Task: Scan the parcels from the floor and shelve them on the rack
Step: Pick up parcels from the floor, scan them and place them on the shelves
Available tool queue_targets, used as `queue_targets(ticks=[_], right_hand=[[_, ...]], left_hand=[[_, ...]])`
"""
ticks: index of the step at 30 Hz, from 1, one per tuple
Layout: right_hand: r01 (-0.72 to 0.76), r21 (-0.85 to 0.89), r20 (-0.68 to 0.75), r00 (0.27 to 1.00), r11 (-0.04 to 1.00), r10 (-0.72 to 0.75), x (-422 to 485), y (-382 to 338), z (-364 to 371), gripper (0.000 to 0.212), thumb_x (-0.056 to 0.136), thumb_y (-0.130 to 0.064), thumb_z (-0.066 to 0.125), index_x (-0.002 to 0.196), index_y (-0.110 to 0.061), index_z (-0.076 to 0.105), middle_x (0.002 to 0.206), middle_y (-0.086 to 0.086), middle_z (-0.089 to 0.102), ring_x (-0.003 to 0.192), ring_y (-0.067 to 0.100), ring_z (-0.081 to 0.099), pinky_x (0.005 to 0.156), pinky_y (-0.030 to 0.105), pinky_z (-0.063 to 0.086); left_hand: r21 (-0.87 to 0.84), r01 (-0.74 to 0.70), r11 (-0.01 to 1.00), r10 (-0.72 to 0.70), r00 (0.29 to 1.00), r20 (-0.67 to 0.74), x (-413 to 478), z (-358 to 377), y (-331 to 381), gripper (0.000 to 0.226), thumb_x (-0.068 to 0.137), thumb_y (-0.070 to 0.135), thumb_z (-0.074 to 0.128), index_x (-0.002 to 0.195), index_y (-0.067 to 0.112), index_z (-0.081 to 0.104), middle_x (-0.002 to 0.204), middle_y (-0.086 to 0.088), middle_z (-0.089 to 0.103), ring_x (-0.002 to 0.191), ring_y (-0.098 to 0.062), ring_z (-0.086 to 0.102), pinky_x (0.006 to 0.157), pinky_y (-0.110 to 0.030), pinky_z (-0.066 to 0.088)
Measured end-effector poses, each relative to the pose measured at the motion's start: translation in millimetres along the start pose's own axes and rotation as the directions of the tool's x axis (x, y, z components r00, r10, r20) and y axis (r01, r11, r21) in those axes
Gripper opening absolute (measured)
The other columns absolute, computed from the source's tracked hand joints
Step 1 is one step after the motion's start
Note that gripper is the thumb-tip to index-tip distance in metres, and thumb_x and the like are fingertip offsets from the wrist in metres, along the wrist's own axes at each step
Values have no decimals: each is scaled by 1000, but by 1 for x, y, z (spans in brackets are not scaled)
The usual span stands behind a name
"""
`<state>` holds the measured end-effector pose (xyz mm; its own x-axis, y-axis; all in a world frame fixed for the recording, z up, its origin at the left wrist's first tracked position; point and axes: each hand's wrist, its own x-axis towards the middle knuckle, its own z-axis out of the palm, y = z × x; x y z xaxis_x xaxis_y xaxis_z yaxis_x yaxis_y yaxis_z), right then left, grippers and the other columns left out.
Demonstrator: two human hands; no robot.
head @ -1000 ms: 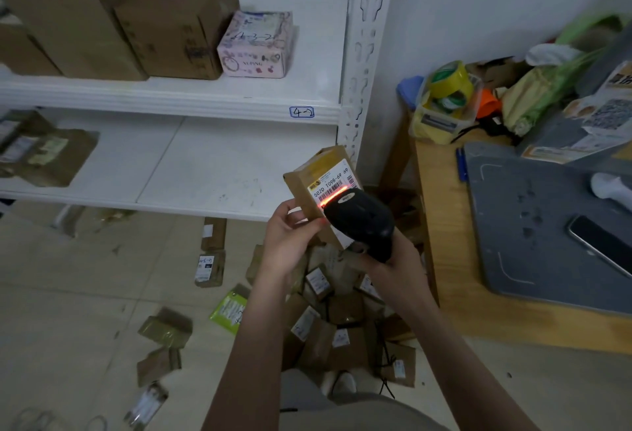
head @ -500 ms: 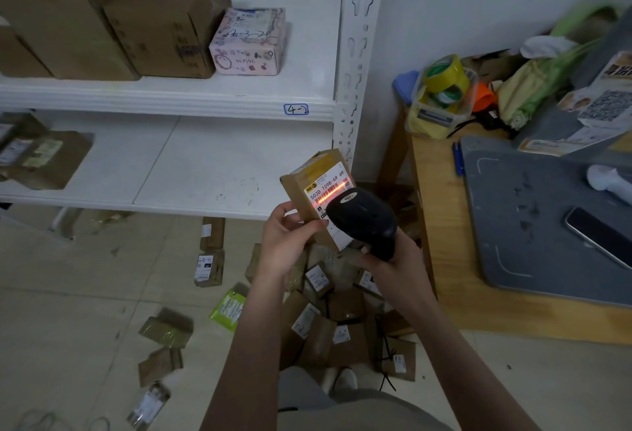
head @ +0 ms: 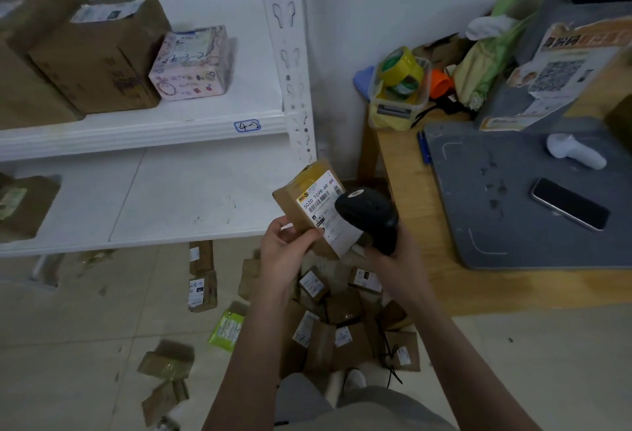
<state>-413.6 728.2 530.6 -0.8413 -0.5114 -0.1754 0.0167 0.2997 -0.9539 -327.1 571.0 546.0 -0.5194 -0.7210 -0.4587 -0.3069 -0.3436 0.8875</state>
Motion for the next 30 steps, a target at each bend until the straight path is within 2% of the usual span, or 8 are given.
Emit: queue_targets(ticks=[3, 6, 8, 12, 16, 20, 24, 30], right_hand=[[-103, 20, -136, 985, 994, 105, 14, 19, -23, 35, 86, -13, 67, 117, -24, 52, 102, -5, 63, 92, 11, 62, 72, 30, 51], [-274, 5, -246, 932, 962, 266, 27, 49, -48, 32, 88, -5, 60, 119, -10, 51, 95, 2, 58, 84, 17, 57, 62, 30, 42], [-383, -38, -295, 887, 923, 356, 37, 72, -66, 30, 89, -4, 57, 119, -4, 51, 97, 8, 57, 88, 22, 54, 67, 31, 41], [-507, -110, -302, 836, 855, 457, 54, 103, -90, 33, 92, -2, 52, 124, 0, 50, 109, 15, 56, 93, 25, 51, 74, 34, 40], [-525, -196, -274, 840, 828, 467, 69, 118, -94, 38, 93, -2, 51, 130, 1, 48, 125, 22, 57, 111, 35, 55, 79, 34, 42], [-536, -209, -351, 822, 818, 448, 79, 124, -88, 40, 91, -2, 52, 131, -2, 49, 127, 21, 57, 116, 37, 56, 90, 43, 50], [-551, -204, -471, 780, 809, 412, 84, 121, -80, 56, 90, -8, 57, 142, -2, 40, 142, 20, 45, 131, 38, 39, 109, 51, 37], [-473, -120, -680, 680, 873, 275, 74, 84, -67, 70, 82, -20, 72, 141, -3, 39, 143, 22, 39, 130, 39, 34, 102, 47, 35]], left_hand=[[22, 36, 999, -35, 999, -33, 0, 19, -5, 51, 80, 14, 83, 123, 15, 57, 113, -4, 73, 103, -21, 71, 90, -37, 59], [27, 34, 999, -33, 999, -38, -5, 33, -10, 45, 83, 11, 80, 120, 15, 56, 109, 0, 70, 103, -19, 69, 73, -22, 58], [31, 28, 999, -27, 999, -29, -9, 41, -11, 41, 84, 10, 79, 118, 15, 56, 104, 2, 70, 100, -17, 70, 65, -17, 57], [62, 21, 998, -18, 999, -48, -10, 50, -11, 36, 83, 6, 79, 111, 16, 59, 110, -6, 73, 100, -21, 72, 77, -28, 60], [86, 3, 996, 3, 998, -61, -10, 54, -8, 39, 83, 8, 79, 117, 14, 59, 112, -6, 72, 102, -23, 72, 83, -34, 60], [92, -1, 996, 7, 998, -61, -11, 59, -8, 42, 83, 9, 80, 119, 14, 60, 110, -4, 74, 100, -21, 72, 88, -38, 60], [100, -18, 995, 23, 999, -41, -11, 65, -8, 45, 82, 12, 81, 122, 14, 59, 109, -3, 75, 101, -21, 73, 91, -42, 59], [83, -25, 996, 28, 999, -35, -10, 64, -10, 41, 84, 14, 79, 120, 16, 59, 112, -4, 74, 102, -22, 72, 88, -37, 60]])
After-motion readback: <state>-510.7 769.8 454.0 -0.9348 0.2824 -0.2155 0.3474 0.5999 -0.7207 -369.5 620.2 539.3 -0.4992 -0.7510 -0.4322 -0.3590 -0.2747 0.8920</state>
